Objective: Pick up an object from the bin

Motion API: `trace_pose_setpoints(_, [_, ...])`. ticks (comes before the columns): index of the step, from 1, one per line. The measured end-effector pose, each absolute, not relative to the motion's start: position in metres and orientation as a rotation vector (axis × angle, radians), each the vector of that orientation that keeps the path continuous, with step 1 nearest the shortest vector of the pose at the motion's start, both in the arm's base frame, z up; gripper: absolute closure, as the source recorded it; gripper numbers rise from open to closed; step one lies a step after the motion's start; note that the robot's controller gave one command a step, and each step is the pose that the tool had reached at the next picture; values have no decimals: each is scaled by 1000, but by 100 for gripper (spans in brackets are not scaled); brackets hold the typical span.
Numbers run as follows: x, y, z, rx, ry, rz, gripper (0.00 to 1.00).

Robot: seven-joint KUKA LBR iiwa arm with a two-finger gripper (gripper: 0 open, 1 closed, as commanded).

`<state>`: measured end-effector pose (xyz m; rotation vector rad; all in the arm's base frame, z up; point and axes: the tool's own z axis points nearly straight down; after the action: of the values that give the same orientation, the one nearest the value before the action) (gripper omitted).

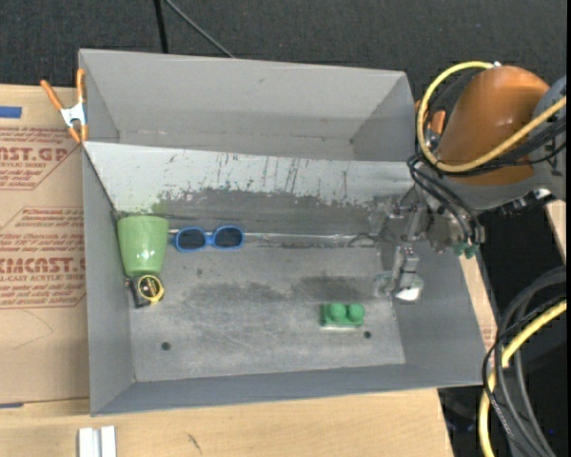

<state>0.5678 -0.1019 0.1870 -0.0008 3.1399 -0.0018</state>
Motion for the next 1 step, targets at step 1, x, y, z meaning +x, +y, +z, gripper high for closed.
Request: trace_pose_setpoints(1, [564,-78,97,242,3138,3,0])
